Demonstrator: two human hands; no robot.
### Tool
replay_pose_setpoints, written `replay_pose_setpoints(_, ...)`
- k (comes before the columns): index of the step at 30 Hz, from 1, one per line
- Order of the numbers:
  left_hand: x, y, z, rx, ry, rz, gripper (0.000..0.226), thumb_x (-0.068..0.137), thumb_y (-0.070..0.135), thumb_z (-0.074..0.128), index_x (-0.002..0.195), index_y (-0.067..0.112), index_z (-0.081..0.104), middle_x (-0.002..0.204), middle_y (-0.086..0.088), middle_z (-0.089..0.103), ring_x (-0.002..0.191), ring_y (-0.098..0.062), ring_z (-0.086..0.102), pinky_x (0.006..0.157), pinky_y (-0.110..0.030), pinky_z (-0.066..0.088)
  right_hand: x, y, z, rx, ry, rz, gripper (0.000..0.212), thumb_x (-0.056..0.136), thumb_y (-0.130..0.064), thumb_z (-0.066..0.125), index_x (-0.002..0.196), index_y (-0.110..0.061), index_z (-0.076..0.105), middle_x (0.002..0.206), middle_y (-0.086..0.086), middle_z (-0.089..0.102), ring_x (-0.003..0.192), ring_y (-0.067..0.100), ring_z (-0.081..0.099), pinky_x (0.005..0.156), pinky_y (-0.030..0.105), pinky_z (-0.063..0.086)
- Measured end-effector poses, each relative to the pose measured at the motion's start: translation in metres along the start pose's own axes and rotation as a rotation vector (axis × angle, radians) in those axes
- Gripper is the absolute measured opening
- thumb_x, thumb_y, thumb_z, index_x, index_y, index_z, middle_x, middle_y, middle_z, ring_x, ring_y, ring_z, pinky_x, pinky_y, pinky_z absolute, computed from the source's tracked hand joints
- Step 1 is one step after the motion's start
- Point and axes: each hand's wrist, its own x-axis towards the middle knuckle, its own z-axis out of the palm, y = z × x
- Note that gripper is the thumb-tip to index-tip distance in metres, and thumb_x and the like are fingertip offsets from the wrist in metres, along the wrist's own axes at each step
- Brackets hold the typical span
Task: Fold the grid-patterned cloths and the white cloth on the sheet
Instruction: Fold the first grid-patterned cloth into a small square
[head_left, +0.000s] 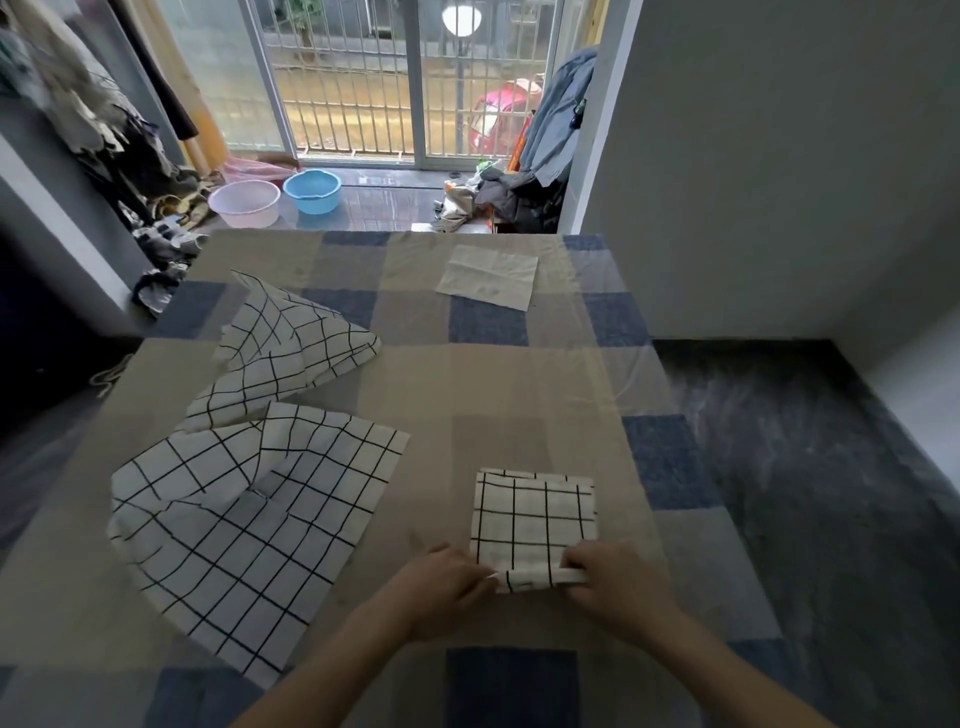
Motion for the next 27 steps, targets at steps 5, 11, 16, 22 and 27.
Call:
replay_pose_setpoints(5, -0.031, 0.006, 0.017, -0.475, 0.058, 0.038, 0.050, 0.095, 0.062, 0.033, 0.072, 0.022, 0.052, 0.070, 0.006, 0.049, 0.067, -0.014, 0.051, 0.064, -0.030, 0.036, -0.025, -0.003, 0.001, 0.296, -0.048, 0.039, 0.007, 0.077, -0.029, 0.065, 0.071, -0.029, 0.063, 0.069, -0.009, 0.063, 0.072, 0.005, 0.060, 0.063, 0.019, 0.043)
replay_pose_setpoints(11, -0.036, 0.008, 0.028, -0.875, 0.254, -0.076, 0.020, 0.087, 0.021, 0.070, 0.106, 0.021, 0.073, 0.103, 0.004, 0.074, 0.099, -0.010, 0.068, 0.084, -0.028, 0.054, -0.036, -0.020, -0.028, 0.521, 0.085, -0.031, 0.020, 0.082, -0.019, 0.072, 0.066, -0.026, 0.063, 0.060, -0.012, 0.060, 0.060, 0.000, 0.055, 0.057, 0.017, 0.038)
replay_pose_setpoints(16, -0.036, 0.027, -0.012, -1.039, 0.407, -0.245, 0.036, 0.093, 0.039, 0.061, 0.069, 0.011, 0.061, 0.059, -0.004, 0.057, 0.058, -0.010, 0.052, 0.057, -0.022, 0.040, -0.034, -0.025, -0.059, 1.039, 0.265, 0.136, 0.019, 0.084, -0.023, 0.072, 0.079, -0.006, 0.066, 0.067, 0.006, 0.063, 0.065, 0.017, 0.059, 0.063, 0.036, 0.048)
replay_pose_setpoints(22, -0.036, 0.049, -0.042, -1.123, 0.434, -0.311, 0.036, 0.098, 0.023, 0.052, 0.064, 0.012, 0.056, 0.048, 0.015, 0.048, 0.049, 0.006, 0.048, 0.048, -0.004, 0.036, -0.019, -0.030, -0.061, 1.544, 0.274, 0.485, 0.032, 0.086, -0.024, 0.067, 0.115, -0.010, 0.066, 0.104, 0.013, 0.073, 0.097, 0.029, 0.070, 0.081, 0.042, 0.055)
replay_pose_setpoints(27, -0.037, 0.047, -0.040, -1.235, 0.351, -0.376, 0.031, 0.097, 0.023, 0.055, 0.072, 0.006, 0.063, 0.062, 0.009, 0.061, 0.055, 0.004, 0.057, 0.052, -0.009, 0.043, -0.022, -0.037, -0.057, 1.625, 0.007, 0.618, 0.043, 0.090, -0.055, 0.053, 0.108, -0.019, 0.067, 0.102, 0.011, 0.074, 0.101, 0.031, 0.067, 0.083, 0.043, 0.053)
